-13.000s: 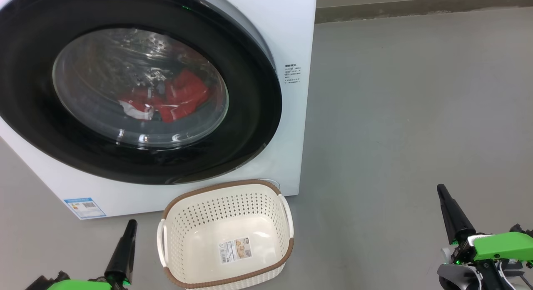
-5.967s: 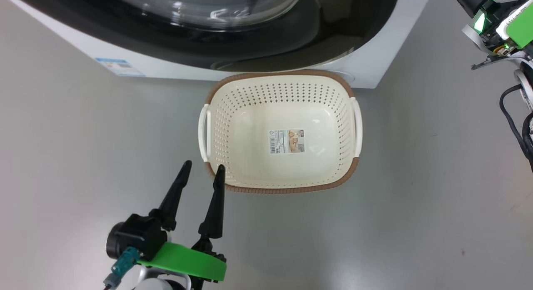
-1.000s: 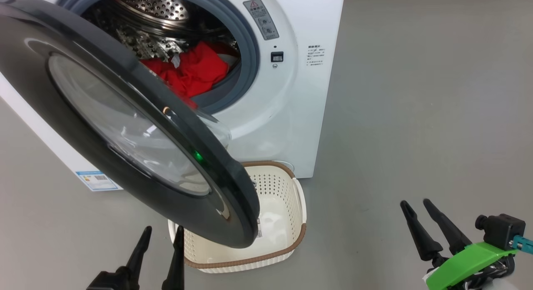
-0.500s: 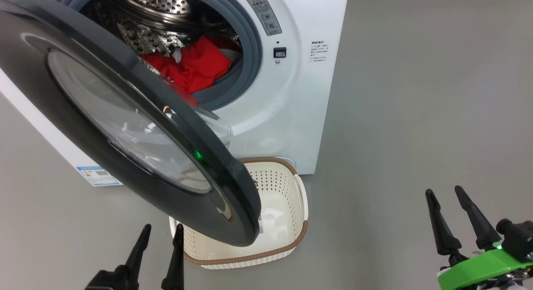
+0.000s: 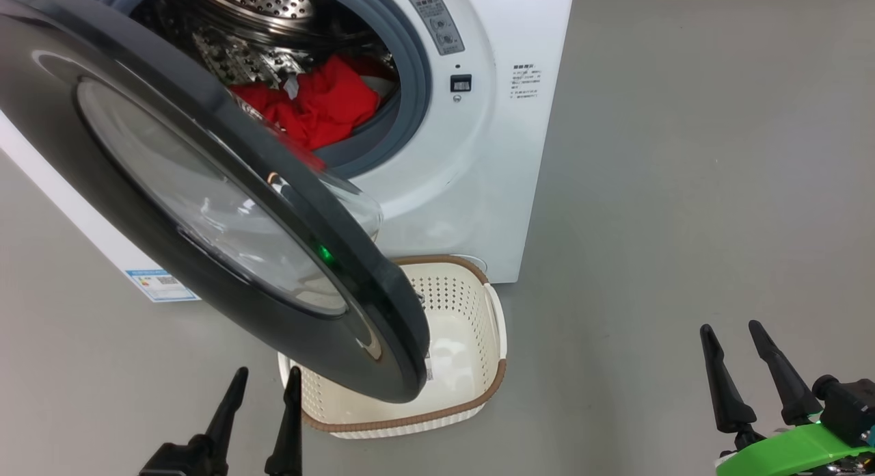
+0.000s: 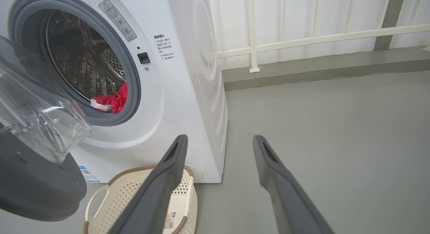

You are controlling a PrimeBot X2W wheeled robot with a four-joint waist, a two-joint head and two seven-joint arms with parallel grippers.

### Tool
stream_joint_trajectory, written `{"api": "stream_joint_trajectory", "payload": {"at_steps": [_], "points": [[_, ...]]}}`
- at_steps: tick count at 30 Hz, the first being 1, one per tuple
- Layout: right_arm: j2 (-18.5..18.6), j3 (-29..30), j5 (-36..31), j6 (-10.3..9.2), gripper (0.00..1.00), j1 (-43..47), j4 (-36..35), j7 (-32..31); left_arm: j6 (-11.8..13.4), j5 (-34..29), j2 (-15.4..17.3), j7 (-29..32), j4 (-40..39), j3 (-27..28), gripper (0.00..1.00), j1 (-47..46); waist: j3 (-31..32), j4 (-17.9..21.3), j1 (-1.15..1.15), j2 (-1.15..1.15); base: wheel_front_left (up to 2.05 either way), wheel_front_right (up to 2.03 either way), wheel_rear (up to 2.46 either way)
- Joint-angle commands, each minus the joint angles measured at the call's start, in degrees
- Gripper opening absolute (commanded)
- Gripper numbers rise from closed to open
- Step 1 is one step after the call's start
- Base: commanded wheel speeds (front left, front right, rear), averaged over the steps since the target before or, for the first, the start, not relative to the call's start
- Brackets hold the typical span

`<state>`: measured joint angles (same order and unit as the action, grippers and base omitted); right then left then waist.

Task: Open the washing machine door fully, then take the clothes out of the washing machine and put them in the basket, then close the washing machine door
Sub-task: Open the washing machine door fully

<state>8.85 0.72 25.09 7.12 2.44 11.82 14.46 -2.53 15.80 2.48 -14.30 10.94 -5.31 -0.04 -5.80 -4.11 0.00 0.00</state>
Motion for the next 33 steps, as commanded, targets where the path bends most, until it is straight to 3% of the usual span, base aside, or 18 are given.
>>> {"api": "stream_joint_trajectory", "payload": {"at_steps": [1,17,19,21,33], "points": [[0.89,-1.32,-0.32,0.36,1.00,-0.20,-1.11,0.53,0.24,0.43,0.40,-0.70,-1.46,2.06,1.00,-1.93,-0.08,0.03,0.00,0.00,0.00,0.00,0.00],[1.17,-2.61,1.28,0.36,1.00,0.09,-1.86,0.53,0.20,0.48,0.40,-0.70,-1.02,1.82,1.00,-1.62,0.80,-0.05,0.00,0.00,0.00,0.00,0.00],[0.99,-2.60,1.87,0.36,0.42,0.23,-2.15,0.53,0.20,0.48,0.40,-0.70,-0.98,1.75,1.00,-1.53,0.97,-0.14,0.00,0.00,0.00,0.00,0.00],[0.94,-2.82,2.24,0.36,0.00,0.19,-2.50,0.53,0.19,0.47,0.40,-0.70,-0.99,1.68,1.00,-1.44,1.11,-0.29,0.00,0.00,0.00,0.00,0.00],[0.39,-6.75,12.55,0.36,0.00,-4.00,-4.96,0.53,0.32,0.84,0.40,-0.70,-1.17,0.51,1.00,-0.61,1.87,-2.94,0.00,0.00,0.00,0.00,0.00]]}}
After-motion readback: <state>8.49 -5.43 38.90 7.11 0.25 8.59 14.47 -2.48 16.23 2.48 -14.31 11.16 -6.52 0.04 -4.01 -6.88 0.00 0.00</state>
